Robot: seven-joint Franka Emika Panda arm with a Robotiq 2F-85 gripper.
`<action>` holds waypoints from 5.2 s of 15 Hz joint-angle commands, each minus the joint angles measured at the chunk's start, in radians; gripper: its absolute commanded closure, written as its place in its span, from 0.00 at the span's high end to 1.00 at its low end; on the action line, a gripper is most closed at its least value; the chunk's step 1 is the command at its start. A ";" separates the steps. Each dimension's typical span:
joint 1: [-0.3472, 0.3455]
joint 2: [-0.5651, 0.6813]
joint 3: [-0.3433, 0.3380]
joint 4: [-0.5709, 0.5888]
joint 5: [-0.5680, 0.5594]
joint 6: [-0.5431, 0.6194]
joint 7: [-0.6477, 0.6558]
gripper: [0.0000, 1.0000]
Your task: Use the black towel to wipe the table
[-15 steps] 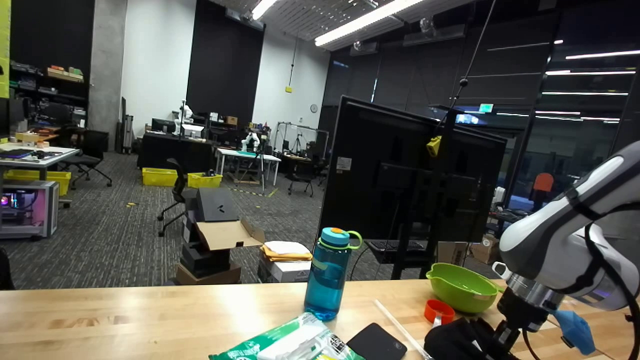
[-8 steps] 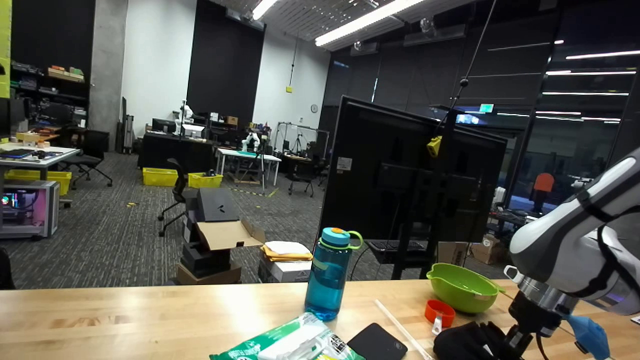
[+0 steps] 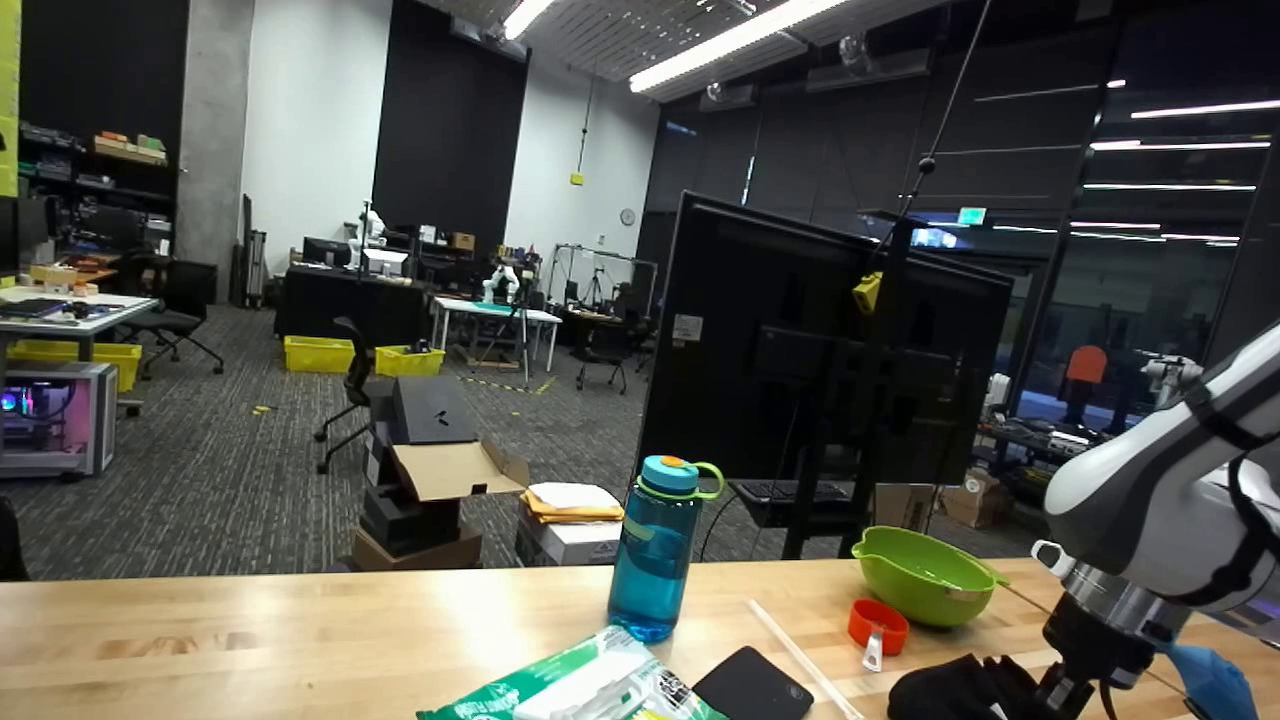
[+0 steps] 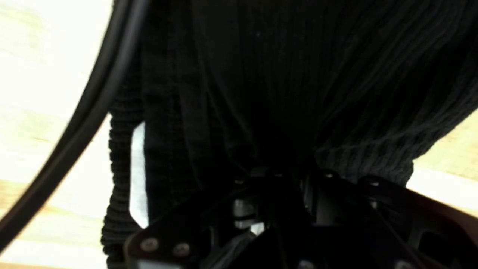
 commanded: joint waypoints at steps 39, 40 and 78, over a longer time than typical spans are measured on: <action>0.009 -0.044 0.022 -0.064 -0.096 -0.186 0.215 0.03; -0.002 -0.050 0.007 -0.070 -0.096 -0.185 0.211 0.03; -0.033 0.069 0.060 0.102 -0.167 -0.115 0.263 0.03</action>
